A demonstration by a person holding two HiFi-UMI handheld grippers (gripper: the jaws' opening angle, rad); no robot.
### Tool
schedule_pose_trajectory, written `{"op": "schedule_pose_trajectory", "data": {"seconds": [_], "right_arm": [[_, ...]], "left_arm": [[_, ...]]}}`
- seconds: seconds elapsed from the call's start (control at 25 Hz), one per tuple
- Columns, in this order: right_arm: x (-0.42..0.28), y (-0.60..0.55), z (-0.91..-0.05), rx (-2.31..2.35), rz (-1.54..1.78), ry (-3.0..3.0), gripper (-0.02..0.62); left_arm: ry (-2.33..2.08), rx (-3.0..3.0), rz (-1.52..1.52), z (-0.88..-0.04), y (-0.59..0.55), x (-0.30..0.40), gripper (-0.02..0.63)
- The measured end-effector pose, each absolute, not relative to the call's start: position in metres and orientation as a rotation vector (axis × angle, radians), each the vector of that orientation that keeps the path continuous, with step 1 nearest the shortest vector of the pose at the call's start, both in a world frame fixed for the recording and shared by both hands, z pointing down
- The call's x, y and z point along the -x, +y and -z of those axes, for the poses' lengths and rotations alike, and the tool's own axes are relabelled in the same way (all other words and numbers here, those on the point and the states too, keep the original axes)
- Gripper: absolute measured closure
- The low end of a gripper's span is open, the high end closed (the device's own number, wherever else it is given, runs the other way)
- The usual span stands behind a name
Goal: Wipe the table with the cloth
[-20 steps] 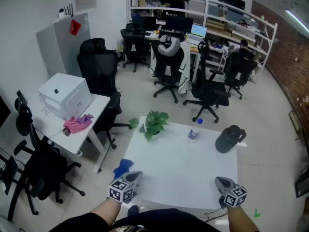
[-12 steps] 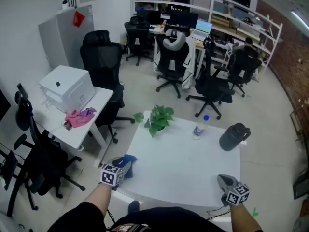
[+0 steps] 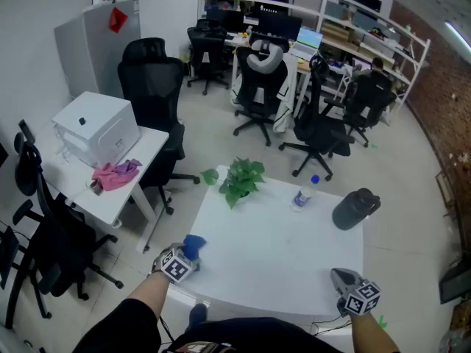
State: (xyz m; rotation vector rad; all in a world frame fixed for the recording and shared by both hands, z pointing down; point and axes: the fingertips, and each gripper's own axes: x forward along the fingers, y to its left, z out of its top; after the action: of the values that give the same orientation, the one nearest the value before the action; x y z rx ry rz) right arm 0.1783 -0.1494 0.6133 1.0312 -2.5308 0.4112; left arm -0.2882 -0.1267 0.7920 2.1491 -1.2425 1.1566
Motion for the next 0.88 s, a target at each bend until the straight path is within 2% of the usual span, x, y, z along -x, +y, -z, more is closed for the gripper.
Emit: {"op": "schedule_pose_trajectory", "data": {"seconds": [0.2, 0.32, 0.4, 0.64, 0.88], "right_arm": [[-0.181, -0.148, -0.617, -1.033, -0.412, -2.521, 0.581], [-0.181, -0.145, -0.62, -1.036, -0.421, -2.515, 0.581], [-0.183, -0.143, -0.622, -1.043, -0.426, -2.517, 0.581], [-0.192, -0.143, -0.622, -1.083, -0.449, -2.547, 0.581], [-0.208, -0.143, -0.625, -1.116, -0.452, -2.563, 0.582]], "left_arm": [[-1.256, -2.082, -1.062, -0.798, -0.128, 0.297, 0.389], [-1.235, -2.092, -1.074, -0.799, -0.13, 0.298, 0.468], [-1.221, -2.084, -1.089, -0.799, -0.13, 0.297, 0.489], [-1.214, -2.139, -0.998, -0.767, -0.157, 0.274, 0.5], [-1.18, -2.279, -0.896, -0.719, -0.208, 0.212, 0.5]]}}
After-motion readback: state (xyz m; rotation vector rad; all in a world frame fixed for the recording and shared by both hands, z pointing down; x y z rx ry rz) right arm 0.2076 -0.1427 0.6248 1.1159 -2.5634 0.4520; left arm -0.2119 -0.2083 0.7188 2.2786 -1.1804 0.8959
